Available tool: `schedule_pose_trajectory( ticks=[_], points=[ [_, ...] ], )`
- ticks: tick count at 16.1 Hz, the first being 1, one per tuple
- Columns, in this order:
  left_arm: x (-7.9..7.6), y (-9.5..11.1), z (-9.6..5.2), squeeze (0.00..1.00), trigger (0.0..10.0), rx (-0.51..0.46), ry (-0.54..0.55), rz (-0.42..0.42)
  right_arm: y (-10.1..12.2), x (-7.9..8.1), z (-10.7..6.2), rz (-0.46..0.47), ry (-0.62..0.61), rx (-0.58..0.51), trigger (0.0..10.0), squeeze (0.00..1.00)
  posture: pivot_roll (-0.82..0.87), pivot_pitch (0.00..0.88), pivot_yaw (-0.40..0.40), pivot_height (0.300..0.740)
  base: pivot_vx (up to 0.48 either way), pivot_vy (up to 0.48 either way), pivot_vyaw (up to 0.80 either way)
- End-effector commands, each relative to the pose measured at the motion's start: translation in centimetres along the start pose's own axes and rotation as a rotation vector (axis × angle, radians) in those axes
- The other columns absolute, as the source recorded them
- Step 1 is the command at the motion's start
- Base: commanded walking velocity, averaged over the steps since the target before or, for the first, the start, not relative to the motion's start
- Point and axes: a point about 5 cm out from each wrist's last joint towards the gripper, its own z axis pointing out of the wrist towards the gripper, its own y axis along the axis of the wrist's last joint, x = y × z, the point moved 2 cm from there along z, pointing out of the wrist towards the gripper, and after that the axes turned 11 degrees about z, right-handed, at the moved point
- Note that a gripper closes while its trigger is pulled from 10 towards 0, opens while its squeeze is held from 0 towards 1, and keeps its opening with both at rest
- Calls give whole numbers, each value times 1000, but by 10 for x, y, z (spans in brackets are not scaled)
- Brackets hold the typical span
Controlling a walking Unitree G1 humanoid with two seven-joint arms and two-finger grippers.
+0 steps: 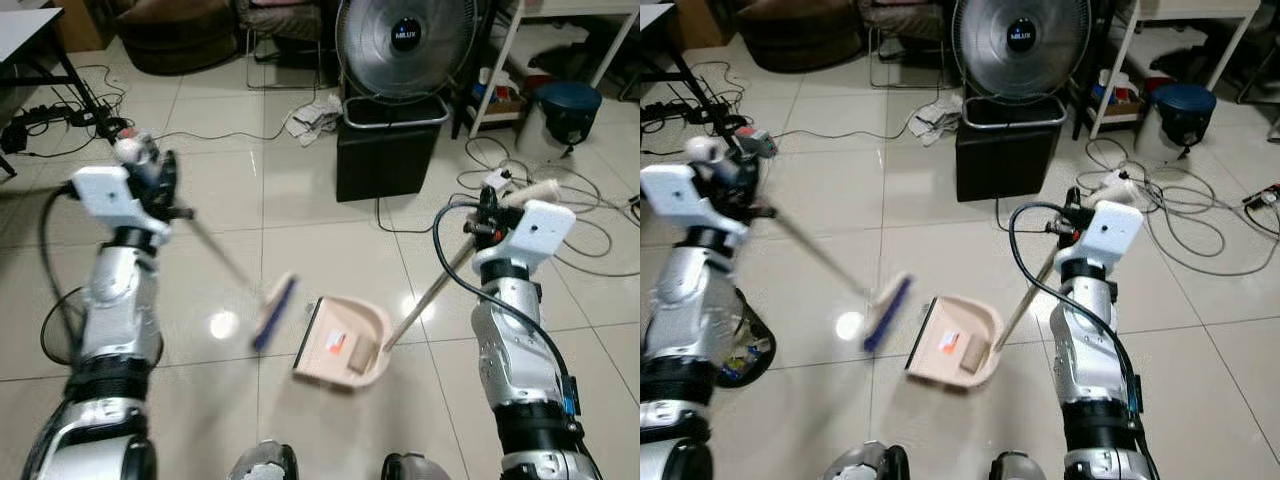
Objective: Sweep floor
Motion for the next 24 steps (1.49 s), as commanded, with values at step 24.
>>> schedule_pose_trajectory(
  ticks=[24],
  points=[
    [-35, -33, -67, 0, 10000, 300, -82, 267, 116, 82, 52, 257, 272, -80, 10000, 0, 6, 10, 59, 740, 91, 0, 591]
  ],
)
